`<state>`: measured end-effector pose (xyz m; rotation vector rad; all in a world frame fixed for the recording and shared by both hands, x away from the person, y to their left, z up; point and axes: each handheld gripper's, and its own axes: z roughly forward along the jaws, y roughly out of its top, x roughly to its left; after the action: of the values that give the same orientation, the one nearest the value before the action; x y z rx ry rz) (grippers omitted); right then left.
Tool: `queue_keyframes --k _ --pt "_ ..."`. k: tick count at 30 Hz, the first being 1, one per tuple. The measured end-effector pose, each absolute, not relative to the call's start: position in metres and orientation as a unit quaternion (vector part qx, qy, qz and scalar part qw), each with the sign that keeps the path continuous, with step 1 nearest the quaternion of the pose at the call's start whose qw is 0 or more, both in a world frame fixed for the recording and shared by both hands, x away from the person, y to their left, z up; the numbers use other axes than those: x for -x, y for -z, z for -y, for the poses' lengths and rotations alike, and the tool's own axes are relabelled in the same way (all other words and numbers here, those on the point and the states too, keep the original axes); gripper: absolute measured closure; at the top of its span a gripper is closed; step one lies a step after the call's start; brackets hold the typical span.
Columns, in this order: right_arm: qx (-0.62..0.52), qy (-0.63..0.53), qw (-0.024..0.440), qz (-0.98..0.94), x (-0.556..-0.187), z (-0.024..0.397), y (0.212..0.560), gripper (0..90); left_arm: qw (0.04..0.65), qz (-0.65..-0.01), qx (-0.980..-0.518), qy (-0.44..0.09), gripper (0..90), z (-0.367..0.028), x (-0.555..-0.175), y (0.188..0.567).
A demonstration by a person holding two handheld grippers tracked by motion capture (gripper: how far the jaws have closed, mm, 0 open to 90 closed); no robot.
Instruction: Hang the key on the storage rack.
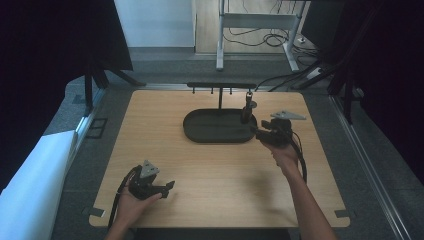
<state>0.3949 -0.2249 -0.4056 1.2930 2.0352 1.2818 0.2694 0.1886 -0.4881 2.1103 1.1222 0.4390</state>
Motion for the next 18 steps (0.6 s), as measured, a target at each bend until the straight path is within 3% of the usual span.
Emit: queue_keyframes --k 9,18 --pt "-0.447 -0.466 0.177 -0.742 -0.344 0.25 0.437 46.3 0.346 -0.434 -0.815 -0.168 20.0 -0.186 -0.27 0.49" --pt "-0.449 -0.403 0.156 -0.782 -0.319 0.262 0.475 45.7 0.342 -0.427 -0.821 -0.163 20.0 -0.182 -0.27 0.493"
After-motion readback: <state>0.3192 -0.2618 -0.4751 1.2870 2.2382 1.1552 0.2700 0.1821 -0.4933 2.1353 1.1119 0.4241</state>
